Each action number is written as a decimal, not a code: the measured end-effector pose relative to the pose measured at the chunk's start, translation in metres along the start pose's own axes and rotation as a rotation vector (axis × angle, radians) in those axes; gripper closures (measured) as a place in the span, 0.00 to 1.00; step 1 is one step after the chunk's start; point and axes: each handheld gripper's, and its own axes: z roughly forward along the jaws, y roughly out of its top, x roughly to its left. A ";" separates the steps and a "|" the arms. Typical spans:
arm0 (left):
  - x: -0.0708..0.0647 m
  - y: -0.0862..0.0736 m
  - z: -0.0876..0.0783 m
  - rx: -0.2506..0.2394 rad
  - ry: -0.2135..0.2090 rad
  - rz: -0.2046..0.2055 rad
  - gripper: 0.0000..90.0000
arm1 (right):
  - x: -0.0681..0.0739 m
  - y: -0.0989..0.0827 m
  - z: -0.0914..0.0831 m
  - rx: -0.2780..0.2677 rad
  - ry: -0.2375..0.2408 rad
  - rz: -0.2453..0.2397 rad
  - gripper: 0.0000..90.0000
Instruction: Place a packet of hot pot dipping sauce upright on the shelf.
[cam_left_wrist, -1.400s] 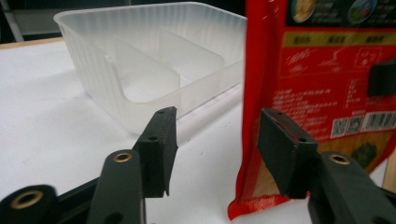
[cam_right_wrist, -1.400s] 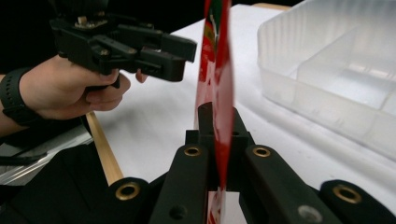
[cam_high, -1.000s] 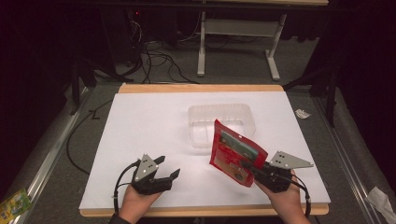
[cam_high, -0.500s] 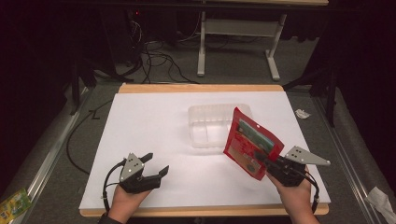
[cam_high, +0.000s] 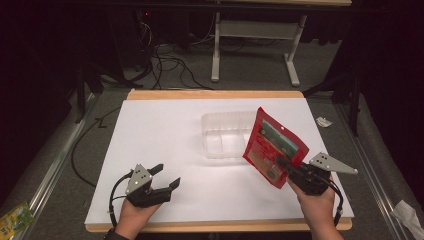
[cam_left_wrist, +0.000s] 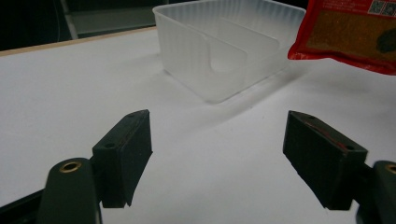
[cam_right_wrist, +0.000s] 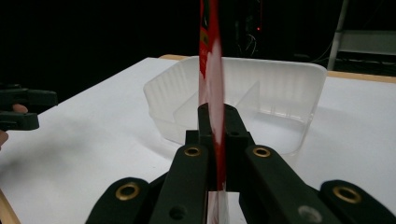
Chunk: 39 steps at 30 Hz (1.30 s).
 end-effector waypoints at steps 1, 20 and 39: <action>0.000 0.001 0.000 -0.007 0.000 -0.004 0.27 | 0.000 0.001 0.001 0.001 0.000 -0.008 1.00; -0.002 -0.001 0.000 -0.012 -0.010 0.003 0.26 | 0.009 0.047 0.037 -0.062 -0.019 0.037 1.00; -0.008 0.000 0.002 -0.015 -0.042 0.044 0.23 | 0.011 0.065 0.110 -0.041 -0.111 0.081 1.00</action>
